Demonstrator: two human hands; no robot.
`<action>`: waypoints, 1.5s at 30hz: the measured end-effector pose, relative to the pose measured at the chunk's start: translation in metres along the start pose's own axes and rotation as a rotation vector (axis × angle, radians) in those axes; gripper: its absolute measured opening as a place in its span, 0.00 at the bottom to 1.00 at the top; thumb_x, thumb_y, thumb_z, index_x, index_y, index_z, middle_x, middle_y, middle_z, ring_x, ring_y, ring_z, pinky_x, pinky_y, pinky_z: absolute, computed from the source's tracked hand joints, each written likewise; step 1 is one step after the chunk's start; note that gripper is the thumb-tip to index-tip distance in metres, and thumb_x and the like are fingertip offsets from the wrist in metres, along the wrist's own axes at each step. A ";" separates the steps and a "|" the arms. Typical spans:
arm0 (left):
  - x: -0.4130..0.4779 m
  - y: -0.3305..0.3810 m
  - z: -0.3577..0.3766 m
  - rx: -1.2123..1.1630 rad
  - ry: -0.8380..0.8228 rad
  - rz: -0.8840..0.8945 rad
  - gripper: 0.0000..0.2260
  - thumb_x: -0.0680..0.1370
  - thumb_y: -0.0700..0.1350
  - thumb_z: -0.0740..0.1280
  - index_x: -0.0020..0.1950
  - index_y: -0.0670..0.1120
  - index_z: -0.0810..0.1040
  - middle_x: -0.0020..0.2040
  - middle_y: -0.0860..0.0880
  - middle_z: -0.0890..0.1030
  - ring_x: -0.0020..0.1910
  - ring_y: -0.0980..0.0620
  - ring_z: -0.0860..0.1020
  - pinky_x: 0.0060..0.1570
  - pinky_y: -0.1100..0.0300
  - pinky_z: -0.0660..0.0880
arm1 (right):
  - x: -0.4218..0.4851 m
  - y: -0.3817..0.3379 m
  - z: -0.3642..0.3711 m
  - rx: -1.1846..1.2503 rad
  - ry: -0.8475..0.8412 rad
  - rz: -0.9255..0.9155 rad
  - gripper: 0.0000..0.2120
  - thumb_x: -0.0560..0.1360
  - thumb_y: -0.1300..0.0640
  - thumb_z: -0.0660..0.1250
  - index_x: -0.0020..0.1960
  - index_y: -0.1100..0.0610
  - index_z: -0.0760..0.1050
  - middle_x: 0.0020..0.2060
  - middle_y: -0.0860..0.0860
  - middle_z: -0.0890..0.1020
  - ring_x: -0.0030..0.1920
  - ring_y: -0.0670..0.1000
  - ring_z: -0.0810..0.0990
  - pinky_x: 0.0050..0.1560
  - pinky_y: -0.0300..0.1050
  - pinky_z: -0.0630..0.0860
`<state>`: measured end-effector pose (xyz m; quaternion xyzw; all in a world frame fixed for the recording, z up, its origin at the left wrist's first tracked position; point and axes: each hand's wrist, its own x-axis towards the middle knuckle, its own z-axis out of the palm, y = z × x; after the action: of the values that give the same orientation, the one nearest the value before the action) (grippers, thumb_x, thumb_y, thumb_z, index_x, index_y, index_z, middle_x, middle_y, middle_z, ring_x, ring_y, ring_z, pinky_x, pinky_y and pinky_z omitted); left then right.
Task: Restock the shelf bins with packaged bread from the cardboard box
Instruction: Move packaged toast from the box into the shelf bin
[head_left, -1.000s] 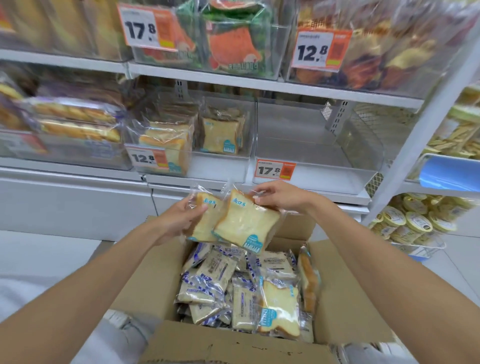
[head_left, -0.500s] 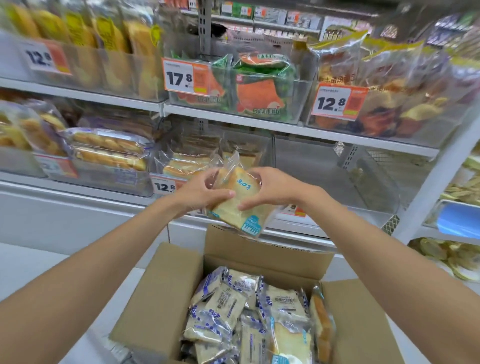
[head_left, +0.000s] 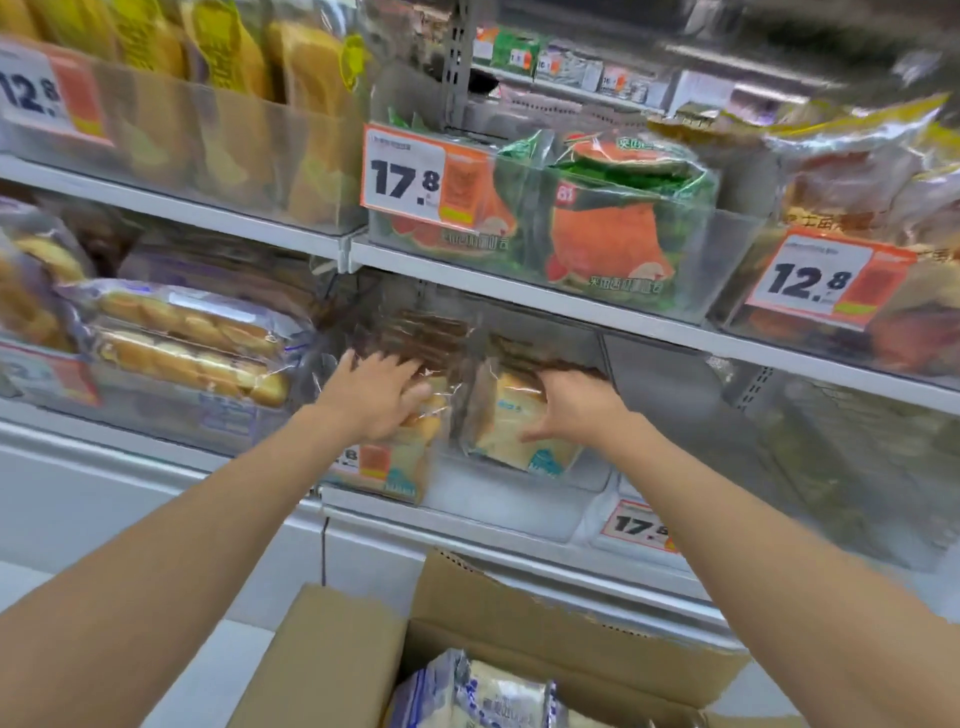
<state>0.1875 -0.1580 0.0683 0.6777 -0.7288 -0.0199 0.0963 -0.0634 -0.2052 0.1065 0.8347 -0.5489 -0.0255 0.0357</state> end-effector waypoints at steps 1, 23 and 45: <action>0.000 -0.003 0.007 0.030 0.039 0.011 0.27 0.81 0.61 0.42 0.75 0.51 0.63 0.71 0.49 0.70 0.73 0.48 0.64 0.73 0.42 0.53 | 0.007 -0.002 0.008 -0.010 -0.070 -0.005 0.46 0.57 0.33 0.77 0.68 0.53 0.67 0.64 0.52 0.77 0.61 0.56 0.76 0.59 0.50 0.75; -0.002 -0.009 0.029 0.053 0.268 0.050 0.30 0.78 0.60 0.38 0.73 0.53 0.67 0.66 0.53 0.74 0.69 0.51 0.68 0.71 0.44 0.58 | 0.018 -0.002 0.032 0.123 -0.105 -0.064 0.66 0.55 0.29 0.76 0.77 0.40 0.34 0.79 0.50 0.42 0.79 0.54 0.46 0.75 0.54 0.53; -0.142 0.147 0.065 -0.343 -0.023 0.026 0.05 0.79 0.50 0.62 0.44 0.51 0.74 0.42 0.52 0.78 0.44 0.48 0.77 0.43 0.54 0.74 | -0.211 0.025 0.073 0.409 0.070 -0.016 0.12 0.75 0.57 0.66 0.58 0.54 0.77 0.49 0.49 0.80 0.46 0.49 0.76 0.49 0.46 0.75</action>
<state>0.0412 -0.0120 0.0118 0.6415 -0.7245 -0.1503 0.2025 -0.1760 -0.0233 0.0362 0.8294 -0.5343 0.1152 -0.1156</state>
